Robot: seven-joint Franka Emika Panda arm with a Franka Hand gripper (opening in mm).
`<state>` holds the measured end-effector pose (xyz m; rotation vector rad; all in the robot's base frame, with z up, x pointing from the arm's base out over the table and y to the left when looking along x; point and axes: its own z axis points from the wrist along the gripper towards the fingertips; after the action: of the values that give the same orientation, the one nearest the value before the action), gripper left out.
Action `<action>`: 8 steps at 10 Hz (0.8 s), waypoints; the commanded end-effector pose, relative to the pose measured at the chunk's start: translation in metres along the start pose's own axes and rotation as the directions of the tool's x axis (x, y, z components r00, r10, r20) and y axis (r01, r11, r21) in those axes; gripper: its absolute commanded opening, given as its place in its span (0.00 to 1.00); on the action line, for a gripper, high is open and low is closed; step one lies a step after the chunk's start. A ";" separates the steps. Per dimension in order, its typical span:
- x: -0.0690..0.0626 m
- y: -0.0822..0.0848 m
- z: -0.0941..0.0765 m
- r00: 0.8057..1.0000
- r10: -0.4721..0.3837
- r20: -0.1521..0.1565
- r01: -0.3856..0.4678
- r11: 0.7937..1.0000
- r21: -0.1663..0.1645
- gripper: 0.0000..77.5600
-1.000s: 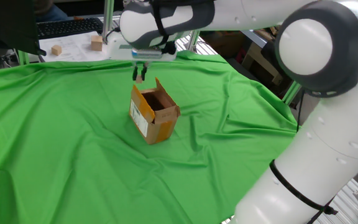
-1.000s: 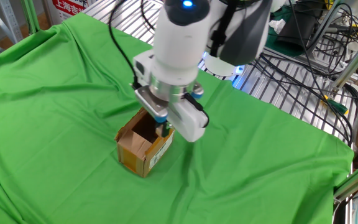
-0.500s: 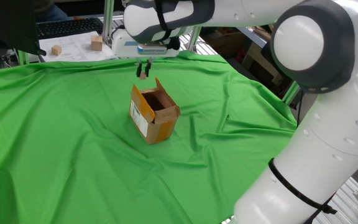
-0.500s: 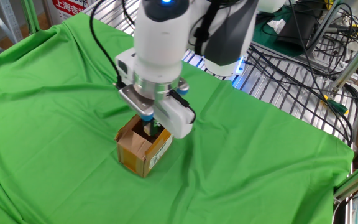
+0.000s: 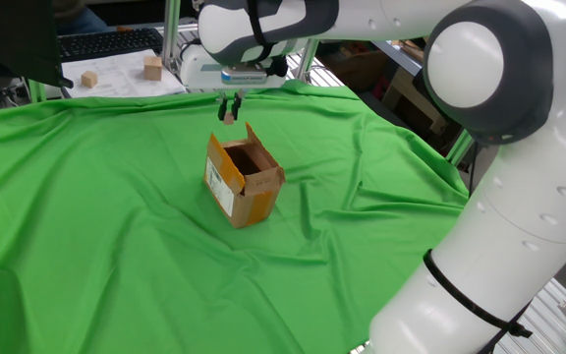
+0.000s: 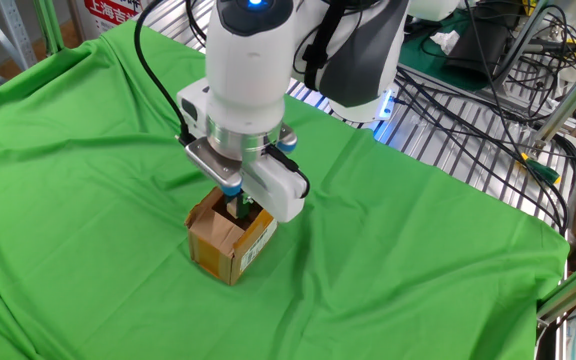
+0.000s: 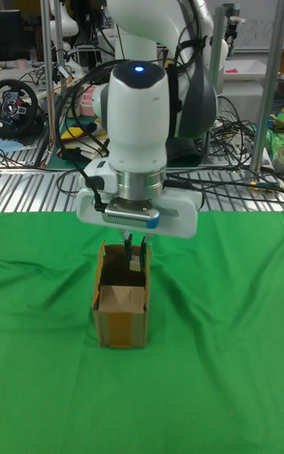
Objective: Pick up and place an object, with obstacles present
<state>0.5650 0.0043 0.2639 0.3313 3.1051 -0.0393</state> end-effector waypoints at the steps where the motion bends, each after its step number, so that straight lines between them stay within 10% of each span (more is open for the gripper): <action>1: -0.001 0.000 -0.001 0.999 0.041 0.004 -0.041 0.999 0.002 0.03; 8: -0.001 0.000 -0.001 0.981 0.190 -0.022 -0.190 0.982 0.017 0.03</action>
<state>0.5648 0.0043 0.2635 0.5973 3.0673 -0.0461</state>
